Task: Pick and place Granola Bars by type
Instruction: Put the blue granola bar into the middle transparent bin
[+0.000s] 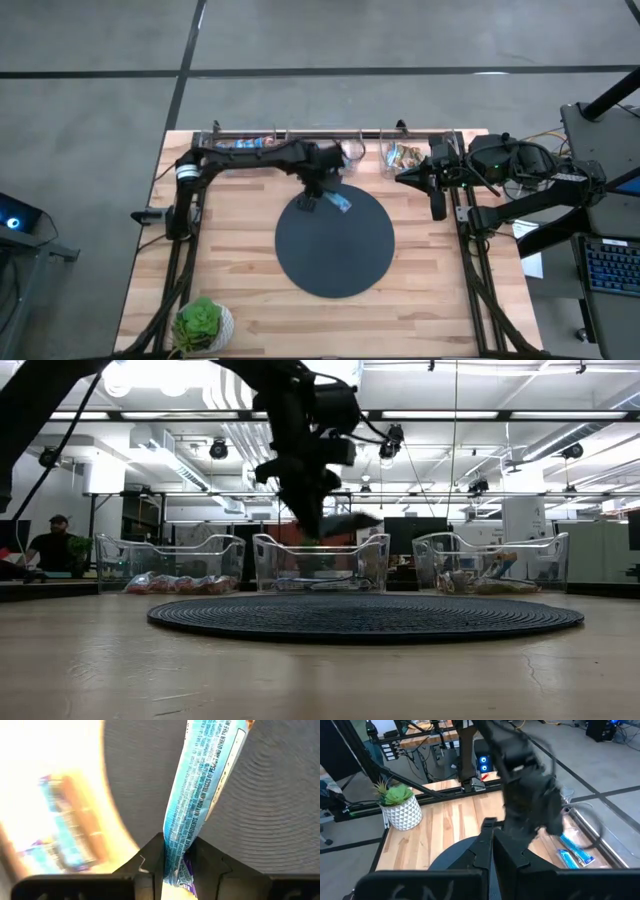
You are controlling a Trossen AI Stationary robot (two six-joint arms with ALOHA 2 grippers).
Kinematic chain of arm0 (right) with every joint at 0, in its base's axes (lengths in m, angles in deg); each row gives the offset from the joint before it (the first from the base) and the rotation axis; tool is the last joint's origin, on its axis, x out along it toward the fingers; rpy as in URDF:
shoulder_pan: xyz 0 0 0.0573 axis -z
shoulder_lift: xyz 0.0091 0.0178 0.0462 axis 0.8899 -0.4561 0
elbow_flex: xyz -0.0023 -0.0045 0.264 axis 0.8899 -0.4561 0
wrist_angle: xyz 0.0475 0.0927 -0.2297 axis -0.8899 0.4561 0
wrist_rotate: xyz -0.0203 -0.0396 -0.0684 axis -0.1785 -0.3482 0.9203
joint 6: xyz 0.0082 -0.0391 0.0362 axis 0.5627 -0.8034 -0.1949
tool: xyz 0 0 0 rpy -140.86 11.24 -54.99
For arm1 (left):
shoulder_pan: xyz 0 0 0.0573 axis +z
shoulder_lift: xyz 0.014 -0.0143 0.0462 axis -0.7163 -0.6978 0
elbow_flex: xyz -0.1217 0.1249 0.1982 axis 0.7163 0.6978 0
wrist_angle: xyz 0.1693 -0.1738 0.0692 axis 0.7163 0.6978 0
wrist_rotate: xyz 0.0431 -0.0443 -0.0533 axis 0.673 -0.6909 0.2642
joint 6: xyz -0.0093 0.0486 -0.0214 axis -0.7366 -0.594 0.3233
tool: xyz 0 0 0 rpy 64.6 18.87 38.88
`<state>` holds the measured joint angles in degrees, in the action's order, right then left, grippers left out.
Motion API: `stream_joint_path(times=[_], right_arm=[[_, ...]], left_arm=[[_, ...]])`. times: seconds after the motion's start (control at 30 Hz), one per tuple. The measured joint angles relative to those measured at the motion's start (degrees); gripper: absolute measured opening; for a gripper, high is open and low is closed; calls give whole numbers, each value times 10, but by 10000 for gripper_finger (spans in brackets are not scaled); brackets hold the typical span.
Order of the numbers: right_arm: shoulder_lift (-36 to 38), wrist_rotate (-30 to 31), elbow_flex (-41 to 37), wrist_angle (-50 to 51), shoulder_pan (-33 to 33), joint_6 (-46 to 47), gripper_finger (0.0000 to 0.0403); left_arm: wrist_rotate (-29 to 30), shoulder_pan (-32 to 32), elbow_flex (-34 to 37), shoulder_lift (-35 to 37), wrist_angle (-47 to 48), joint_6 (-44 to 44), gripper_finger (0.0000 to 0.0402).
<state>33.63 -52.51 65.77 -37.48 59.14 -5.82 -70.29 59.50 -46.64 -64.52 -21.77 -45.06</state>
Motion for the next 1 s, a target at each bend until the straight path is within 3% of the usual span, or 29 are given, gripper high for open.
stream_joint_path(times=[0.4,1.0], right_arm=[[0,-1,0,0,0,0,8],[0,0,0,0,0,-2,8]], left_arm=[[0,64,-120,0,47,-22,62],[-2,121,-138,0,61,3,62]])
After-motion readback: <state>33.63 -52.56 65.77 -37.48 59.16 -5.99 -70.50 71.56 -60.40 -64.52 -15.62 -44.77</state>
